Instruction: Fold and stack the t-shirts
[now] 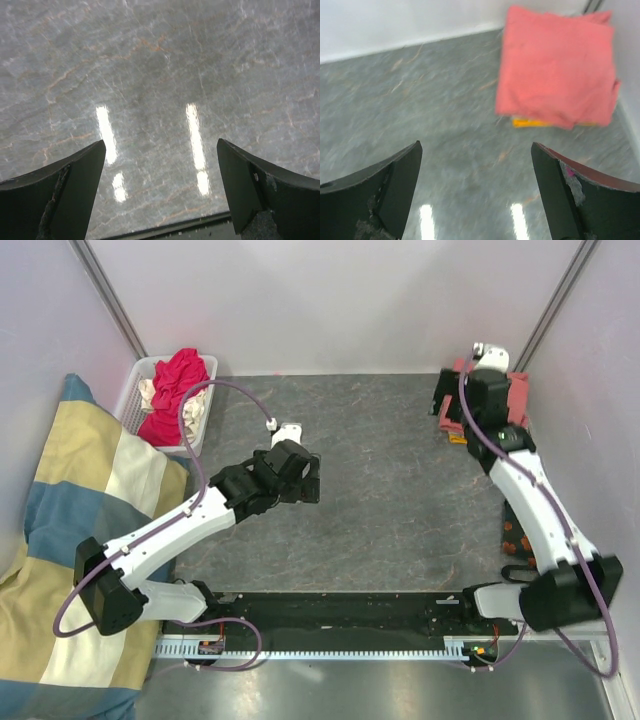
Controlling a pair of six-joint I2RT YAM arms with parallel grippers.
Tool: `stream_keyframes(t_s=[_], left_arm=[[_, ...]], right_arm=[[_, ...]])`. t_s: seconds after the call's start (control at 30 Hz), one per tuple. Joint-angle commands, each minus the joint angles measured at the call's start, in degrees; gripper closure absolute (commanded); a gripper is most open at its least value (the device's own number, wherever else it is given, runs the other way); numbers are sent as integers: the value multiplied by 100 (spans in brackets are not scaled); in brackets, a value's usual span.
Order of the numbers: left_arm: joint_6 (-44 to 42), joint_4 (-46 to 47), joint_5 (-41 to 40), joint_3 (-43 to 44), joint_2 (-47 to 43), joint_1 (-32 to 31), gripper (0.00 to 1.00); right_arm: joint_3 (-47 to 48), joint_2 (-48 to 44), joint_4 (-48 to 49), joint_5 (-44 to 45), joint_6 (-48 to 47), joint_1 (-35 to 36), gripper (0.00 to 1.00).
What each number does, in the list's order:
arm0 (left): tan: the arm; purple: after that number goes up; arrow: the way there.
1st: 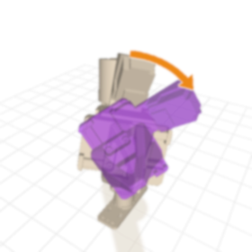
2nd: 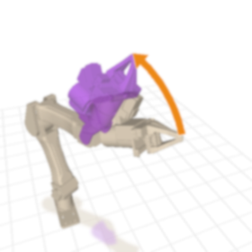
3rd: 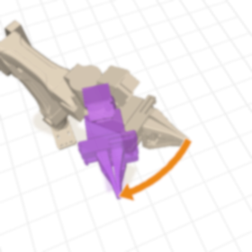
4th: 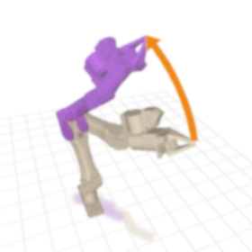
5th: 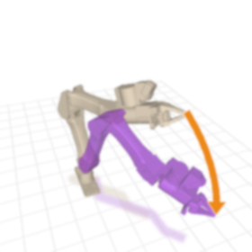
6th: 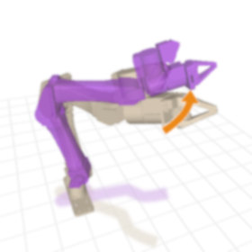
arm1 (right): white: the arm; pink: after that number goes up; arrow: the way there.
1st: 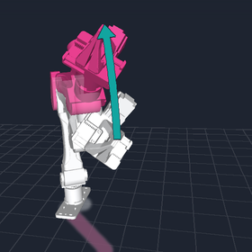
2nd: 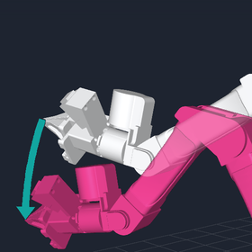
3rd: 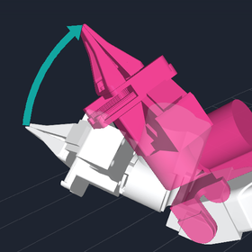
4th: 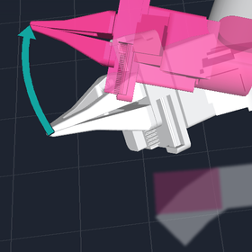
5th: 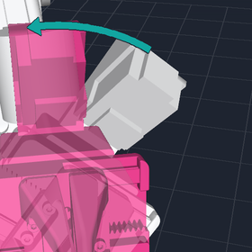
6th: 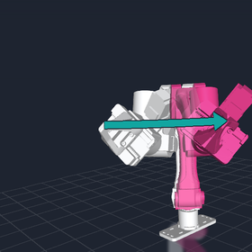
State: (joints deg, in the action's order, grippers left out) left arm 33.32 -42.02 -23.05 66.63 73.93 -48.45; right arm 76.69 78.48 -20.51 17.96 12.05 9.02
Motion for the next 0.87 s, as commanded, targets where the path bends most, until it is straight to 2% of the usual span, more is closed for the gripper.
stream_keyframes(t_s=[0.0, 0.2, 0.3, 0.43, 0.57, 0.83], left_arm=[[-19, 492, -595, -386, -423, 28, 0], [201, 853, -990, -1019, -810, 19, 0], [315, 950, -1175, -1379, -1003, 19, 0], [412, 1248, -1307, -1872, -1310, 19, 0], [473, 1530, -1439, -2364, -1644, 19, 0], [404, 1662, -1580, -2646, -2066, 19, 0]], right_arm=[[-1493, -1488, 284, 102, 604, 607, 2], [-2963, -3273, -127, 165, 1150, 1137, 2], [-3378, -3864, -417, 103, 1273, 1260, 2], [-3572, -4182, -857, 217, 1299, 1296, 2], [-3634, -4271, -858, 278, 1378, 1375, 2], [-3643, -4095, -928, 244, 1405, 1419, 2]])
